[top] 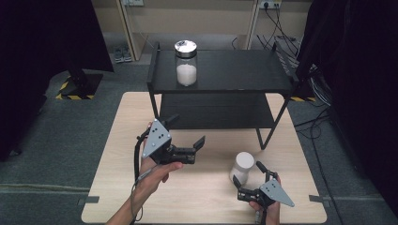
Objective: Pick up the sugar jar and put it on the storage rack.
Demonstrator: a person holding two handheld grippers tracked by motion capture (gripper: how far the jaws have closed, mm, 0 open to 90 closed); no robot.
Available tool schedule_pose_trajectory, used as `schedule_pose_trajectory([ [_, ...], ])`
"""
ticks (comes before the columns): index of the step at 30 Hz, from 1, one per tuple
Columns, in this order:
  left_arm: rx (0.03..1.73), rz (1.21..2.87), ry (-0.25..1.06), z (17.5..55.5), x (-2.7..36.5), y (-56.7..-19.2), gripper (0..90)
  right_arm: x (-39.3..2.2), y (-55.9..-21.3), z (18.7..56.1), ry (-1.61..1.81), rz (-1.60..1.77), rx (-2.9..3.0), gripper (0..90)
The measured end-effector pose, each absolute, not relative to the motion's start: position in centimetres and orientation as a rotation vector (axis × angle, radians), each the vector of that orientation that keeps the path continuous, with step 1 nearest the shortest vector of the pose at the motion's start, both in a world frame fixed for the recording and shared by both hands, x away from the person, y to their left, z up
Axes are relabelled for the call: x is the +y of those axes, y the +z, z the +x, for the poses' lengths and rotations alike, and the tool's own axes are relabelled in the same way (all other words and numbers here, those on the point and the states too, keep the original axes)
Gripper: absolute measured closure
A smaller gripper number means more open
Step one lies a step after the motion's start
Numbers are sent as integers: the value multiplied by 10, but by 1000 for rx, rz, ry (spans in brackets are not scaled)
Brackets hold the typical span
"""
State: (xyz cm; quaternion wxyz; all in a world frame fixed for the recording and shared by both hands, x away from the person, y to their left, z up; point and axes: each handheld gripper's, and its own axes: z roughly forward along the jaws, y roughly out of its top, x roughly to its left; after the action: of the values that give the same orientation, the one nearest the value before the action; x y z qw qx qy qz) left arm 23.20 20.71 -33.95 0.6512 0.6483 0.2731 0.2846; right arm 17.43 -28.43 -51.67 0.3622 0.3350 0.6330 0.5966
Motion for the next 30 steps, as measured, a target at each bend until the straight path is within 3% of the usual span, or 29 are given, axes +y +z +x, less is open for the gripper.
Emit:
schedule_pose_trajectory([
  [30,611,1476,601,234,209,-431,0,-284,-517,174,1532,866,1631,9],
])
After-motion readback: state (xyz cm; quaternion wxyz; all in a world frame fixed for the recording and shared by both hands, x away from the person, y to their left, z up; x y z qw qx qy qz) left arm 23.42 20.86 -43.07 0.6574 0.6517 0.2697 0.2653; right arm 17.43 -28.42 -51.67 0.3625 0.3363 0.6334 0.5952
